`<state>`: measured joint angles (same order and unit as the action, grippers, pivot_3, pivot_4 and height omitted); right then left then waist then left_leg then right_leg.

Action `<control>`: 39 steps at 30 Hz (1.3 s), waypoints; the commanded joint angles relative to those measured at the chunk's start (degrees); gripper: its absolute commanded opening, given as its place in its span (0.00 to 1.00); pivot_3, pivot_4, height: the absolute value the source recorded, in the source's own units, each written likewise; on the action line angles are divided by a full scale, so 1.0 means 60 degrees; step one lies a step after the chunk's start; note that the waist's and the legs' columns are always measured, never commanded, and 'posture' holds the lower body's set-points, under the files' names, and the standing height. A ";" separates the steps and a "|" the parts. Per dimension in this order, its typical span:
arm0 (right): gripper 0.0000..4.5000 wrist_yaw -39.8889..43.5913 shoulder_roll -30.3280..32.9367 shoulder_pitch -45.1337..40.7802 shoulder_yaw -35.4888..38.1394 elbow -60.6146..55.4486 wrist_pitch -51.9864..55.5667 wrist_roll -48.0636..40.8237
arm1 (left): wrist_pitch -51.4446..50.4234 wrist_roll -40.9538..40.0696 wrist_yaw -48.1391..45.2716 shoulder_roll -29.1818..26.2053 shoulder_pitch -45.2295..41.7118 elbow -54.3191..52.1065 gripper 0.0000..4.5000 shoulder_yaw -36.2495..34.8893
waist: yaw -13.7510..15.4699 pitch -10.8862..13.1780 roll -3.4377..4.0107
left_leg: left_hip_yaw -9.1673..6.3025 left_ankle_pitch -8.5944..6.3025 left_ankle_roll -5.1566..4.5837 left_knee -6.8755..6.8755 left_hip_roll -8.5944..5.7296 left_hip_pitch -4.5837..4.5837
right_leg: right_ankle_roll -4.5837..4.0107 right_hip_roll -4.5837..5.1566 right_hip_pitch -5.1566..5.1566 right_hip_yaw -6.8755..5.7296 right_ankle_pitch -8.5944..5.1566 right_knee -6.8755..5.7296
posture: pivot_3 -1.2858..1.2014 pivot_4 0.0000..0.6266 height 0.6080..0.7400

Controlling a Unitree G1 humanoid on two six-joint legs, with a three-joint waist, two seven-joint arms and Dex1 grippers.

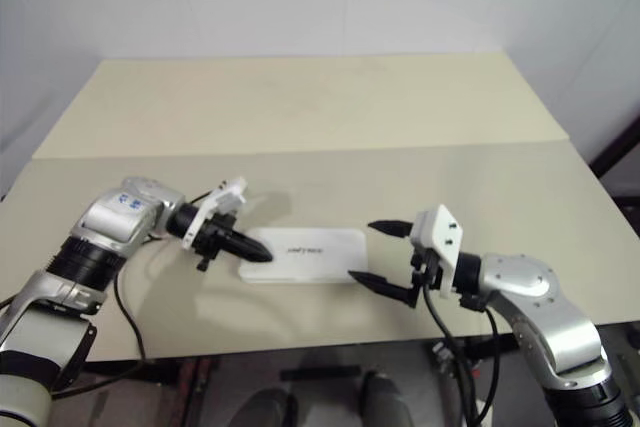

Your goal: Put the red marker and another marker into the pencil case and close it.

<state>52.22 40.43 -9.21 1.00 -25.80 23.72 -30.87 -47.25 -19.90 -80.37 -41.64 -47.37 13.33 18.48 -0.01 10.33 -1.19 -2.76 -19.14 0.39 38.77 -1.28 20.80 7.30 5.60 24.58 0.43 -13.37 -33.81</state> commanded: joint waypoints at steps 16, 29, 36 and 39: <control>1.00 0.1338 0.1144 -0.0926 0.0575 0.1214 -0.0130 0.0010 | 0.2923 -0.1342 0.2619 0.0437 0.3874 -0.3971 0.42 -0.5131 | 0.0020 0.0010 0.0014 | 0.0013 -0.0013 0.0030 -0.0021 0.0014 -0.0011 | -0.0010 0.0010 0.0017 0.0000 -0.0006 0.0046 | 0.52 0.24 1.00; 1.00 0.2275 0.1151 -0.1979 0.0171 0.2440 -0.0512 0.0581 | 0.6892 -0.1676 0.1561 0.0592 0.4893 -0.2708 1.00 -0.5547 | 0.0039 0.0011 0.0017 | 0.0029 -0.0016 0.0035 -0.0054 0.0015 -0.0031 | -0.0013 0.0015 0.0001 -0.0005 -0.0006 0.0056 | 0.52 0.24 1.00; 1.00 0.2875 0.1510 -0.1956 0.0173 0.2470 -0.0874 0.0909 | 0.7697 -0.2109 -0.0826 -0.0283 0.4974 -0.1427 1.00 -0.5685 | -0.0024 0.0013 0.0020 | 0.0046 -0.0017 0.0034 -0.0086 0.0014 -0.0029 | -0.0013 0.0012 0.0004 -0.0012 -0.0006 0.0060 | 0.52 0.24 1.00; 1.00 0.2931 0.1633 -0.2128 0.0304 0.2796 -0.1067 0.1057 | 0.8070 -0.2148 -0.1811 -0.1111 0.5226 -0.0865 1.00 -0.5887 | -0.0038 0.0013 0.0021 | 0.0049 -0.0018 0.0033 -0.0099 0.0020 -0.0034 | -0.0019 0.0008 0.0005 -0.0012 -0.0010 0.0064 | 0.52 0.24 1.00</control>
<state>69.25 49.08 -21.04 1.10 -9.34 18.80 -24.71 -0.58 -31.24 -86.06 -46.11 -16.62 7.03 -14.66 -0.23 10.41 -1.06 -2.48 -19.24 0.59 38.18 -1.13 20.59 7.18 5.63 24.61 0.35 -13.44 -33.44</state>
